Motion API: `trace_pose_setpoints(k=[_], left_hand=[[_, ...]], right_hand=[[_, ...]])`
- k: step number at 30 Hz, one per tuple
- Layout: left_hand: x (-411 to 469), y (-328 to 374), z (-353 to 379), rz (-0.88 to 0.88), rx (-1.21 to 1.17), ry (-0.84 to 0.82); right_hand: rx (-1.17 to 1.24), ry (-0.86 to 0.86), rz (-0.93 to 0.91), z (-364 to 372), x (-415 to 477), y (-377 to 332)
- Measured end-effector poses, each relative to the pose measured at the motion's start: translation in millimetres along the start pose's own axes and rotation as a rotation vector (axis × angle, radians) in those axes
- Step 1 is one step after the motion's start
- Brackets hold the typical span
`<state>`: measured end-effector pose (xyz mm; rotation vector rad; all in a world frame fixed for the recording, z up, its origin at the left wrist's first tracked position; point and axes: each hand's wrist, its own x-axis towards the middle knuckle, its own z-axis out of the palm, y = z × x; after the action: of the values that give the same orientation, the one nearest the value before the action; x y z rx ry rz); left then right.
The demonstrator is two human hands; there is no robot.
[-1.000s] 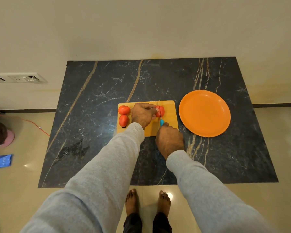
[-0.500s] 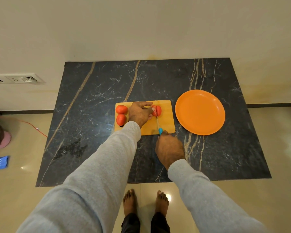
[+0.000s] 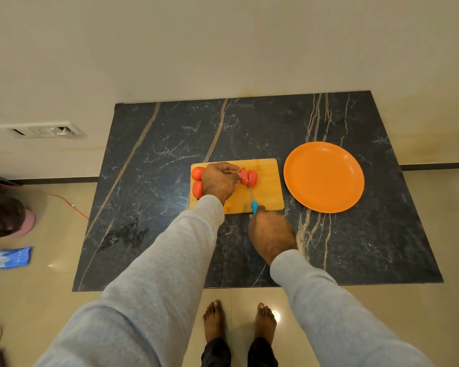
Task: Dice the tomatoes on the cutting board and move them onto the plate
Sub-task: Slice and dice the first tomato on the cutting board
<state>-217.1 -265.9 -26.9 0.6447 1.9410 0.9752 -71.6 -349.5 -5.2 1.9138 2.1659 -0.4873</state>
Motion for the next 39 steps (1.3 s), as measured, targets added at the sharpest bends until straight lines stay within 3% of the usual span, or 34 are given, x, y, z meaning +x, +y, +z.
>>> trace_pose_setpoints(k=[11,19,27,29,33,39], left_hand=[[-7.6,3.9,1.2,0.094,0.195,-0.175],[2.5,7.8,-4.2,0.023,0.009,-0.094],[-16.8,16.1,-1.2,0.415,0.737,-0.134],[-20.1,19.1,1.4,0.43,0.844,-0.182],[-20.6,13.3,-0.3,0.4,0.951,-0.253],[-13.7,-1.3,-11.7,0.489,0.838,-0.14]], right_hand=[[-0.057,-0.068,-0.004,8.2,-8.3,3.5],[-0.071,-0.071,-0.018,4.3,-5.9,6.0],[0.048,0.031,0.051,-12.6,2.6,8.4],[0.081,0.029,0.068,-15.3,4.4,9.3],[0.155,0.042,0.071,-15.3,2.9,11.0],[0.174,0.026,0.041,-13.4,2.5,5.0]])
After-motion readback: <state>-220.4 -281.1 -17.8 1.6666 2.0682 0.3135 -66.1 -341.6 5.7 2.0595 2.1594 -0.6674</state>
